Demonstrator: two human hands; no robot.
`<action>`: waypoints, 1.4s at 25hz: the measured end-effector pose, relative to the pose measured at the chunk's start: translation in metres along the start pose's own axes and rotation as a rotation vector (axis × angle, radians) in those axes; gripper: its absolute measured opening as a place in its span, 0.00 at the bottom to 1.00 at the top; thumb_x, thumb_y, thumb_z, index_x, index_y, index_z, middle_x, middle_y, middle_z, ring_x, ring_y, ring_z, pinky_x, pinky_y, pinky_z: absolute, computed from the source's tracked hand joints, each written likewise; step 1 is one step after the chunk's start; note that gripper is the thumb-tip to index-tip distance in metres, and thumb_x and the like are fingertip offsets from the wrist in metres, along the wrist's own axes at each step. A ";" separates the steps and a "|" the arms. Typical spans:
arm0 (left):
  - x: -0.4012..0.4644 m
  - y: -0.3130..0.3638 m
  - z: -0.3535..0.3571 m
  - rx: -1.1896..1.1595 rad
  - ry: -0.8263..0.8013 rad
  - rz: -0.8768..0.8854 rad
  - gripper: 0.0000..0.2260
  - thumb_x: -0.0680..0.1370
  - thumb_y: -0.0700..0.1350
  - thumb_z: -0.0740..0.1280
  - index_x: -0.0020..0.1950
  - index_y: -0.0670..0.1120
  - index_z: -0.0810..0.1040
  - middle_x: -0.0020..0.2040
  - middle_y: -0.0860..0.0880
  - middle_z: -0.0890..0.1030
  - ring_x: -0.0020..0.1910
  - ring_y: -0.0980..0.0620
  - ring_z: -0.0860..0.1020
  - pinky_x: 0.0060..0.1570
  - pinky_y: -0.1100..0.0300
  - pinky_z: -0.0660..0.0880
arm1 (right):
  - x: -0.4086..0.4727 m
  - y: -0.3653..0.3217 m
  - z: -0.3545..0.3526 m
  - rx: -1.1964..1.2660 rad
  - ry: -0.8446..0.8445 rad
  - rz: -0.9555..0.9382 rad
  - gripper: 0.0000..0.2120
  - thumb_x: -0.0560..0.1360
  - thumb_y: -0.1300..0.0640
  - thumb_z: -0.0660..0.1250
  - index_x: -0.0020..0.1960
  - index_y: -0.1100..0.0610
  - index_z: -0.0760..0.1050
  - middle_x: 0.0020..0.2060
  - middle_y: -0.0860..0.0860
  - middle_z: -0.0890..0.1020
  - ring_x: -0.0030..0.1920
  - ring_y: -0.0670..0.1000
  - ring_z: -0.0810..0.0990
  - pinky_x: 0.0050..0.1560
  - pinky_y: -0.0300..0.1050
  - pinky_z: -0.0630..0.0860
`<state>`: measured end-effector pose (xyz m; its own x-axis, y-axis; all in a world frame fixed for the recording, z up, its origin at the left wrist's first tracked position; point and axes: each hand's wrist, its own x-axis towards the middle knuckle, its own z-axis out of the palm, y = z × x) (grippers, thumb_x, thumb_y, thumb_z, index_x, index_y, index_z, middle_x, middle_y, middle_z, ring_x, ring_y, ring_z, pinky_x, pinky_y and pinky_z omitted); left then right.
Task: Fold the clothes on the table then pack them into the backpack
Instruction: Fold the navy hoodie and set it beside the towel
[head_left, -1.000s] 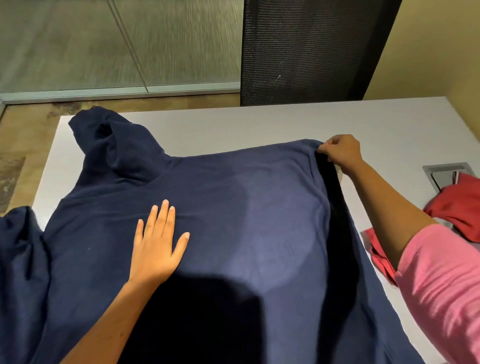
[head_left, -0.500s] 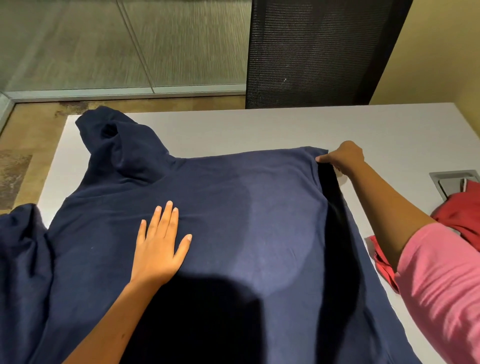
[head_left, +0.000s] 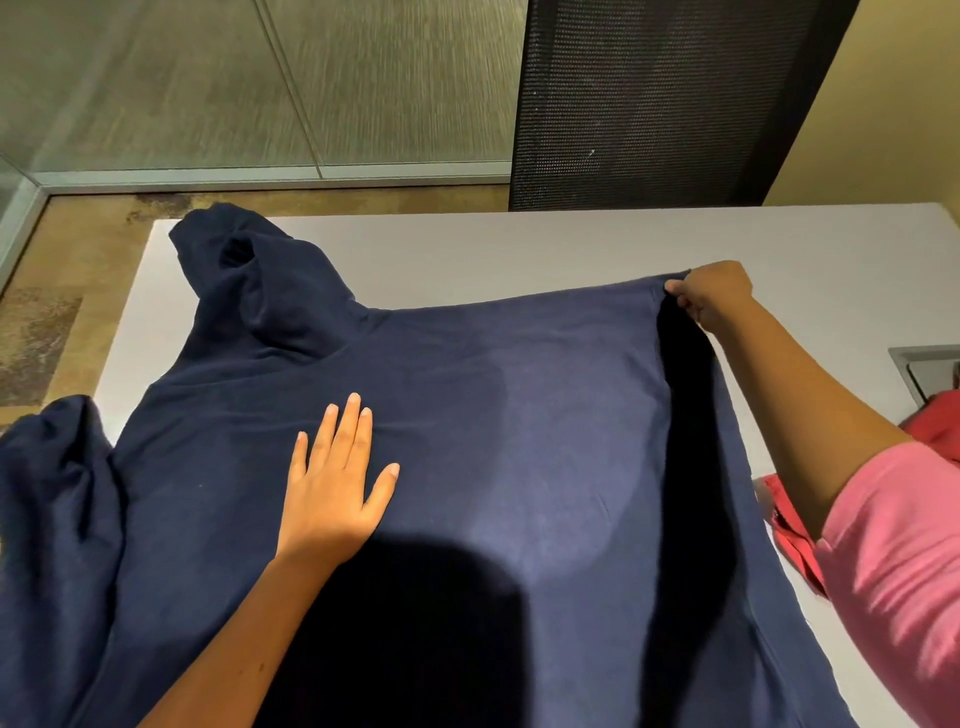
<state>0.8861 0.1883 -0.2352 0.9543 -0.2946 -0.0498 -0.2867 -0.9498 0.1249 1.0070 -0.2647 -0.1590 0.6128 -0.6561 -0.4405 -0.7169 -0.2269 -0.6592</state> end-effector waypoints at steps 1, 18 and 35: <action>0.000 0.000 0.001 0.002 0.003 -0.001 0.32 0.79 0.60 0.48 0.78 0.44 0.56 0.79 0.50 0.50 0.78 0.50 0.48 0.74 0.45 0.51 | 0.004 0.002 -0.001 -0.060 0.038 -0.051 0.08 0.77 0.59 0.67 0.48 0.65 0.76 0.38 0.55 0.77 0.37 0.51 0.76 0.36 0.37 0.72; -0.001 0.007 0.003 0.005 -0.002 -0.106 0.32 0.79 0.60 0.48 0.78 0.42 0.55 0.79 0.41 0.51 0.77 0.42 0.52 0.70 0.37 0.56 | -0.178 0.097 0.093 -0.176 0.147 -0.700 0.21 0.79 0.59 0.61 0.71 0.61 0.66 0.72 0.58 0.64 0.74 0.57 0.59 0.73 0.52 0.55; -0.107 -0.063 -0.068 -0.292 0.191 -0.191 0.14 0.73 0.36 0.65 0.58 0.45 0.80 0.54 0.47 0.82 0.53 0.41 0.79 0.48 0.47 0.74 | -0.342 0.163 0.116 -0.947 -0.143 -0.434 0.29 0.81 0.41 0.44 0.77 0.55 0.56 0.77 0.58 0.54 0.75 0.63 0.55 0.69 0.64 0.63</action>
<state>0.8081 0.2867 -0.1701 0.9945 -0.0649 0.0821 -0.0931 -0.9077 0.4091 0.7193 0.0059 -0.1867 0.8687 -0.3068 -0.3889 -0.3559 -0.9327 -0.0592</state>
